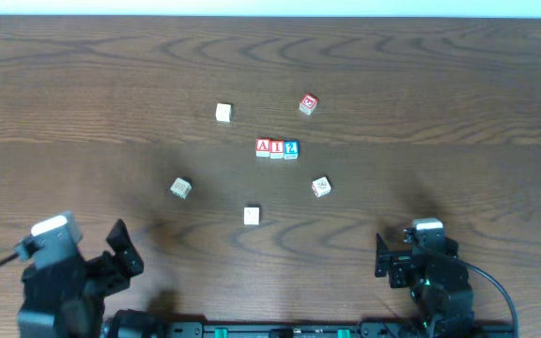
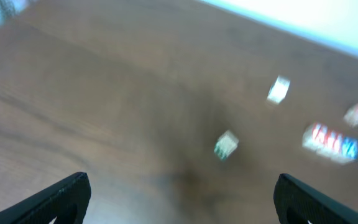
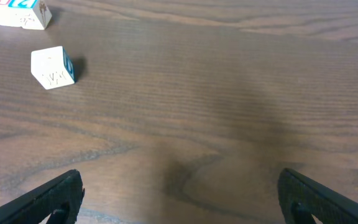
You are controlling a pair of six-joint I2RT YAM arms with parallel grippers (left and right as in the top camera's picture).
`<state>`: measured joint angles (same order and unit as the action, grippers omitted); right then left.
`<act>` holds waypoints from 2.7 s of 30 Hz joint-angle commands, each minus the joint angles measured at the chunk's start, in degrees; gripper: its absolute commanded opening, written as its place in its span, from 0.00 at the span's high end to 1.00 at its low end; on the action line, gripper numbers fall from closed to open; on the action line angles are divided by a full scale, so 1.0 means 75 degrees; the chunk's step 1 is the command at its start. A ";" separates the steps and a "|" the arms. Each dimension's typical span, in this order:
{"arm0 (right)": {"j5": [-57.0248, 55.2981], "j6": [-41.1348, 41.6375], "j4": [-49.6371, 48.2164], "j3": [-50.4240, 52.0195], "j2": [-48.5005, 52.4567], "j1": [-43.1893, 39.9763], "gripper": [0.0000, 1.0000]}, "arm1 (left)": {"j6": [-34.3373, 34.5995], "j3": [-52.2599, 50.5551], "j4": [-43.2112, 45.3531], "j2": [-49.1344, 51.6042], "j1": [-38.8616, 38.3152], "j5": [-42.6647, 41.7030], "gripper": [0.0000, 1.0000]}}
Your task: Spell out Ai2
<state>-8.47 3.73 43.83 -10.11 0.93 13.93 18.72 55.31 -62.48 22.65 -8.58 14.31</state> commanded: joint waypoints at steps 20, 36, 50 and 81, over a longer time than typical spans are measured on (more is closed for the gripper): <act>0.0047 -0.0108 0.0012 0.0061 -0.0082 -0.0076 0.01 | -0.0318 -0.4677 0.2171 -0.2993 0.0848 -0.0516 0.05; 0.0047 -0.0108 0.0012 0.0061 -0.0082 -0.0076 0.01 | -0.0201 -0.5694 0.2162 -0.2993 0.0848 -0.0519 0.05; 0.0047 -0.0108 0.0012 0.0061 -0.0079 -0.0076 0.01 | -0.0099 -0.6018 0.2168 -0.2990 0.0845 -0.0513 0.05; 0.0047 -0.0108 0.0012 0.0061 -0.0079 -0.0076 0.01 | -0.0099 -0.6018 0.2168 -0.2990 0.0845 -0.0513 0.05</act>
<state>-8.34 3.60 43.86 -10.09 0.89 13.82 17.78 11.75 -45.08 0.62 -2.61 10.66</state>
